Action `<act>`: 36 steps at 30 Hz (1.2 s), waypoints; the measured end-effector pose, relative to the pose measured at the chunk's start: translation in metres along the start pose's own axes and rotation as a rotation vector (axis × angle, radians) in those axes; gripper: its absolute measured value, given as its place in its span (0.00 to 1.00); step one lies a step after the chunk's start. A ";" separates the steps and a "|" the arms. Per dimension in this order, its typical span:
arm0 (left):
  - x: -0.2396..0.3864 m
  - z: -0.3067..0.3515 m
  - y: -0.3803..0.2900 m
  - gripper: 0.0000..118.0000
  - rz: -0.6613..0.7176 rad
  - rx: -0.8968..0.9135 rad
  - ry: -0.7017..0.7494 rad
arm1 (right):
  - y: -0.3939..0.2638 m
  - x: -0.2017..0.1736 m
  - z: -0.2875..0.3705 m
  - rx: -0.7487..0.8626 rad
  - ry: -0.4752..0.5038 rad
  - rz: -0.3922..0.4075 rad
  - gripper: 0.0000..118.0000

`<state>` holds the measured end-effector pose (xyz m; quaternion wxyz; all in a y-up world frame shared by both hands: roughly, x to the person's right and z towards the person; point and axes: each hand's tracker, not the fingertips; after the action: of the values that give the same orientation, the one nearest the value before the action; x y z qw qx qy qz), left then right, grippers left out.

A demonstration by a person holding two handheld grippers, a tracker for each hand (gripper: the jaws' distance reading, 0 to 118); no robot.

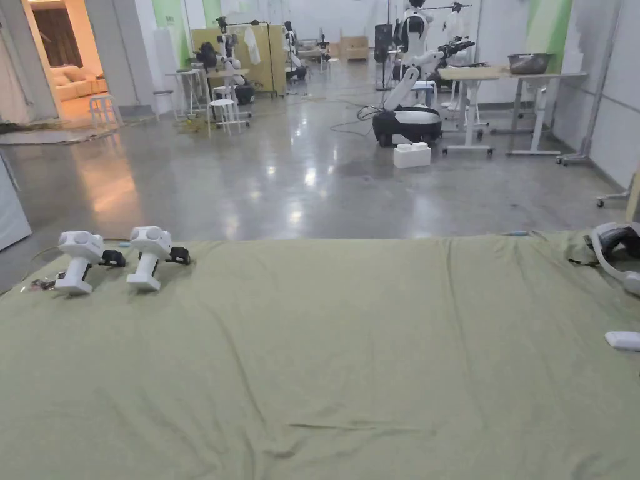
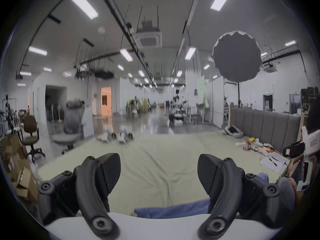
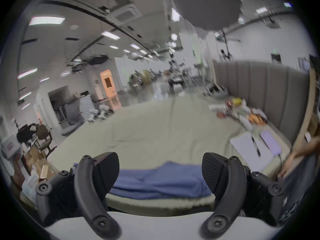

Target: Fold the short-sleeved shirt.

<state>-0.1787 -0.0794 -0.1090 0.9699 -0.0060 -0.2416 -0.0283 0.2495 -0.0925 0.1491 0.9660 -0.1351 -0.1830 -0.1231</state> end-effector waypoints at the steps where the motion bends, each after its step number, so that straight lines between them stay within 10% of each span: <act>1: -0.003 -0.008 -0.003 0.85 0.006 0.017 0.011 | 0.008 -0.013 -0.001 0.018 -0.006 0.039 0.87; 5: 0.042 0.036 0.069 0.84 0.000 0.050 -0.051 | 0.029 -0.051 -0.003 0.133 -0.017 0.192 0.83; 7: 0.045 0.038 0.075 0.77 -0.021 0.066 -0.041 | 0.038 -0.068 -0.004 0.178 -0.047 0.251 0.61; 9: 0.034 0.037 0.077 0.53 -0.031 0.092 -0.056 | 0.043 -0.076 -0.005 0.204 -0.039 0.268 0.30; 10: 0.027 0.035 0.077 0.17 -0.028 0.094 -0.065 | 0.044 -0.079 -0.006 0.222 -0.062 0.263 0.07; 11: 0.049 0.042 0.085 0.01 -0.027 0.089 -0.062 | 0.046 -0.082 -0.006 0.224 -0.077 0.261 0.06; 13: 0.041 0.041 0.084 0.01 -0.027 0.090 -0.044 | 0.048 -0.082 -0.006 0.226 -0.070 0.244 0.03; 27: 0.020 -0.002 0.060 0.02 0.176 -0.217 -0.154 | 0.043 -0.073 -0.014 0.195 -0.109 0.205 0.02; 30: -0.017 -0.036 0.019 0.82 0.345 -0.352 -0.166 | 0.035 -0.066 -0.016 0.166 -0.087 0.175 0.02; 36: -0.108 -0.104 -0.125 0.84 0.830 -0.631 -0.180 | 0.016 -0.054 -0.027 0.055 -0.088 0.148 0.02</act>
<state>-0.2322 -0.2011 -0.2518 0.8259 -0.3953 -0.2811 0.2873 0.2142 -0.0756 0.1008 0.9668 -0.1270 -0.2180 -0.0405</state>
